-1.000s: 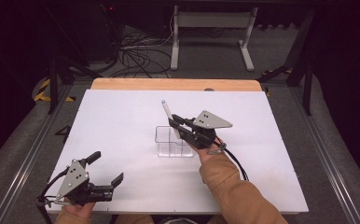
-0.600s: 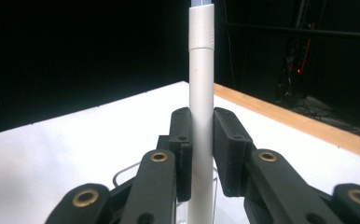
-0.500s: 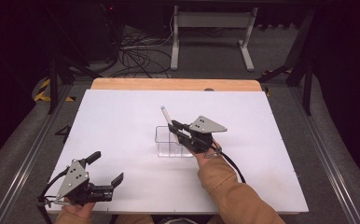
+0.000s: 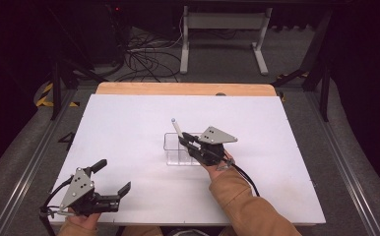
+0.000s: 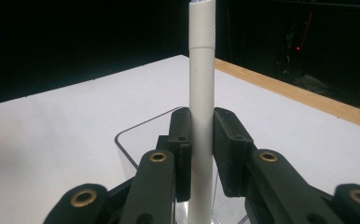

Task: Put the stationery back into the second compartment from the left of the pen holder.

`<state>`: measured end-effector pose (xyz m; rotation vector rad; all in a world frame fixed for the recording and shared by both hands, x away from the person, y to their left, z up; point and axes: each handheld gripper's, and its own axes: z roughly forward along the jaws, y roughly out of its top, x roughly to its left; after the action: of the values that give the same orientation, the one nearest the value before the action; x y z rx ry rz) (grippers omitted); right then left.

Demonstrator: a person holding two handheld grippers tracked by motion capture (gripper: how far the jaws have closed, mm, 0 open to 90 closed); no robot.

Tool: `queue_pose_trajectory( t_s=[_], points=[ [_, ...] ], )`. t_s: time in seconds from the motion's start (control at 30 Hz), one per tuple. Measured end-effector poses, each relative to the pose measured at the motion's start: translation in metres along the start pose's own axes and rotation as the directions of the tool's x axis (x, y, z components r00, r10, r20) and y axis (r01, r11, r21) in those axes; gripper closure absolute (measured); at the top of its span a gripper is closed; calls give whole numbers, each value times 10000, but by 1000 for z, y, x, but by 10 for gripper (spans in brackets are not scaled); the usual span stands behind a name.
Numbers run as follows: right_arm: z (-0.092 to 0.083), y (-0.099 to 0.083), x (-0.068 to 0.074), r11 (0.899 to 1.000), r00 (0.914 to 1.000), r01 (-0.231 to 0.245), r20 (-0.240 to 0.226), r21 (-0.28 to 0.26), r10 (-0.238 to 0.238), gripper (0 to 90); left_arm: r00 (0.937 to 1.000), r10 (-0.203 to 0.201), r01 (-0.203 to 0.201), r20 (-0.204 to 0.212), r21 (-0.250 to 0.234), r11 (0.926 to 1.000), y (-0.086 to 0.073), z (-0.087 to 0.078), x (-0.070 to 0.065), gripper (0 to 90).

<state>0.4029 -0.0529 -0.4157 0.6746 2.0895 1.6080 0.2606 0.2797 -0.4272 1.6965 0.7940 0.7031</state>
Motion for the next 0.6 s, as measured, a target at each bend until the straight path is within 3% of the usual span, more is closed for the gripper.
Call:
queue_pose_trajectory(
  t_s=[0.27, 0.47, 0.6],
  points=[
    [-1, 0, -1, 9997, 10000, -20, 8, 228, 20, 763, 10000, -8, 8, 13, 18, 10000, 0, 0, 0, 7],
    [-6, 3, -2, 9997, 9995, -14, 320, 256, 6, 488, 10000, 1, -1, 12, -1, 10000, 0, 1, 0, 6],
    [-13, 8, -6, 9997, 9989, 84, 454, 217, -94, 376, 10000, 5, -5, 28, 24, 10000, 0, 1, 0, 6]
  ],
)
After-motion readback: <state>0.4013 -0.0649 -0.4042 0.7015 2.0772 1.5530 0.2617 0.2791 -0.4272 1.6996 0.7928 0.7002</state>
